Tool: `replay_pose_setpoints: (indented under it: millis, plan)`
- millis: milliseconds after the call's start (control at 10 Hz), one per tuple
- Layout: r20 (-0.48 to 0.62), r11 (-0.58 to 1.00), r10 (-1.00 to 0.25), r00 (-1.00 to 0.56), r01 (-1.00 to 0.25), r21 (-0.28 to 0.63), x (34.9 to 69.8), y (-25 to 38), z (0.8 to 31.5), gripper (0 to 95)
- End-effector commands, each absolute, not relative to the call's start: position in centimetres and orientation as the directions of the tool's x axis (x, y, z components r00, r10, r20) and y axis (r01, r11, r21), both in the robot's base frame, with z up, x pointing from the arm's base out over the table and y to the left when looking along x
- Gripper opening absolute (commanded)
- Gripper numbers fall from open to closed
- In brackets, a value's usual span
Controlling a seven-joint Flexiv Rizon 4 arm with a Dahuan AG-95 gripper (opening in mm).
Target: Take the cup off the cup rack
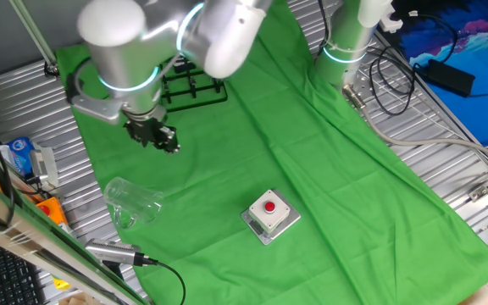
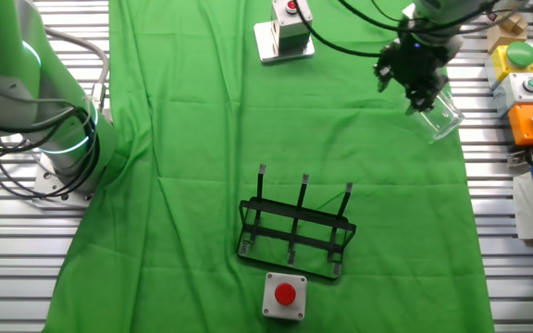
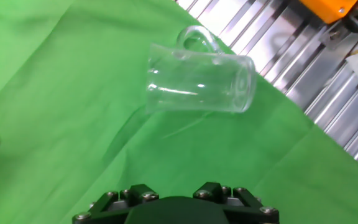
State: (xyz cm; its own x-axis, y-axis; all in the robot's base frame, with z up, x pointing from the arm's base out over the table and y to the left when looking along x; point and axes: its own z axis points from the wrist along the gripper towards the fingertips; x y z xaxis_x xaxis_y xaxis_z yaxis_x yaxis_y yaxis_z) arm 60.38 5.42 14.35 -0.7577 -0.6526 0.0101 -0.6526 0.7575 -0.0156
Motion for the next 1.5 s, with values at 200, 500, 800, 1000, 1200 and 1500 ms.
replay_pose_setpoints:
  millis: [200, 500, 800, 1000, 1200, 1500]
  plan:
    - [-0.007, 0.771, -0.637, -0.771, -0.637, -0.002, 62.4, 5.9, 14.1, 57.0]
    - [-0.022, 0.782, -0.623, -0.782, -0.623, 0.007, 64.2, 6.3, 13.5, 57.0]
    - [-0.044, 0.804, -0.593, -0.804, -0.594, 0.03, 66.4, 7.3, 12.8, 57.0]
    - [-0.053, 0.819, -0.571, -0.819, -0.573, 0.037, 67.8, 8.0, 12.3, 57.0]
    - [-0.059, 0.828, -0.557, -0.829, -0.559, 0.043, 68.7, 8.5, 11.8, 57.0]
    - [-0.056, 0.845, -0.531, -0.846, -0.533, 0.044, 68.9, 9.3, 11.8, 57.0]
